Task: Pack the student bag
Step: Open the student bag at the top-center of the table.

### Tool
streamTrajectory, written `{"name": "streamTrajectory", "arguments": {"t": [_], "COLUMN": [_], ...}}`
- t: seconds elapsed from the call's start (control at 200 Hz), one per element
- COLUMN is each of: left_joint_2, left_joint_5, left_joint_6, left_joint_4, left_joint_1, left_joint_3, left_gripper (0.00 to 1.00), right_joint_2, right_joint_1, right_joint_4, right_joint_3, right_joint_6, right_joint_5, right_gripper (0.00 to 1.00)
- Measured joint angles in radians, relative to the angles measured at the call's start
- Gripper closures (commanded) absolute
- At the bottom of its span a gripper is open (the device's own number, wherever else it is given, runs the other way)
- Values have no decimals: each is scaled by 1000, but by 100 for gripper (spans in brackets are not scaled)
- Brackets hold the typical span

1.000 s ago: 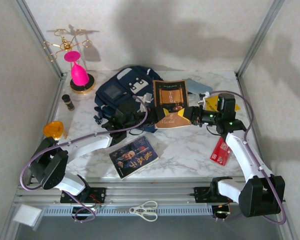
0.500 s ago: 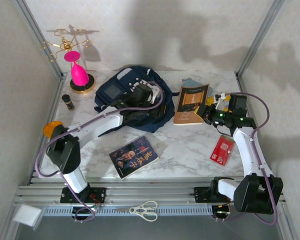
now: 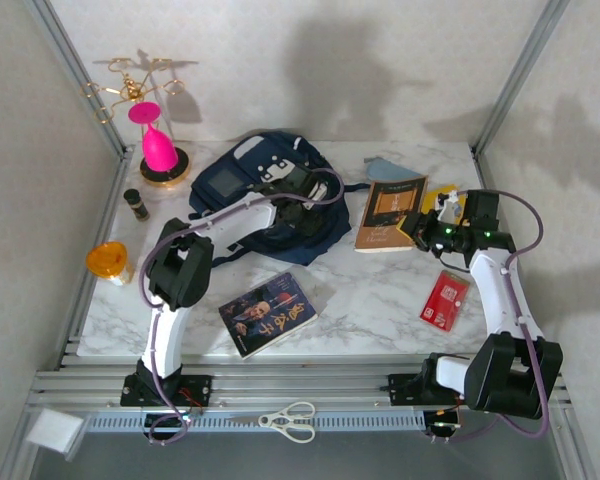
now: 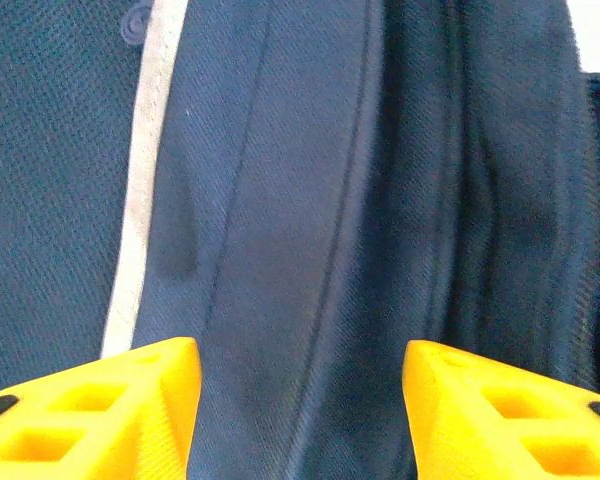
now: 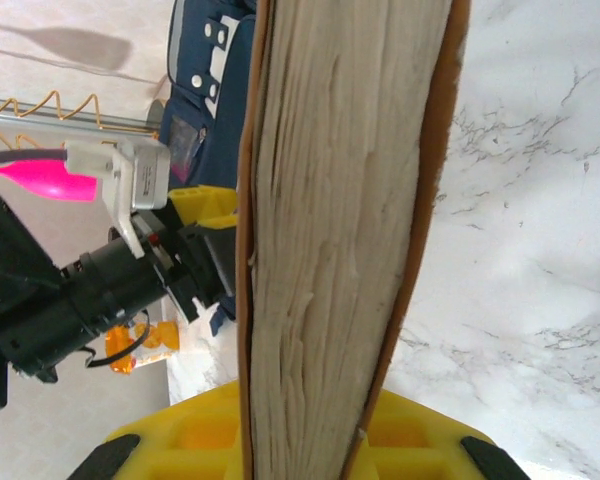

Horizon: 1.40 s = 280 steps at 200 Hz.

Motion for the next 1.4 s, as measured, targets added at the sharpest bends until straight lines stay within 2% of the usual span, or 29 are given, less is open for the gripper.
{"name": "streamTrajectory", "arguments": {"t": [0.125, 0.27, 0.501, 0.696, 1.041, 1.227, 1.402], "left_joint_2": [50, 87, 89, 47, -234, -295, -304], "left_joint_5": [19, 34, 55, 55, -58, -101, -101], "left_joint_6": [17, 33, 57, 67, 39, 19, 10], "left_joint_4": [-7, -14, -19, -32, -34, -34, -35], "left_joint_1": [22, 34, 40, 43, 64, 75, 79], "left_joint_3": [32, 54, 71, 68, -27, -27, -27], "left_gripper": [46, 60, 100, 100, 100, 100, 100], "right_joint_2": [8, 11, 13, 13, -2, -8, 16], "right_joint_1": [0, 0, 0, 0, 19, 110, 267], "right_joint_4": [10, 26, 29, 30, -4, -5, 71], "right_joint_3": [0, 0, 0, 0, 51, 48, 2], "right_joint_6": [6, 16, 27, 45, 51, 55, 103], "right_joint_5": [-6, -9, -9, -12, -61, -93, -121], "right_gripper": [100, 100, 100, 100, 100, 100, 100]}}
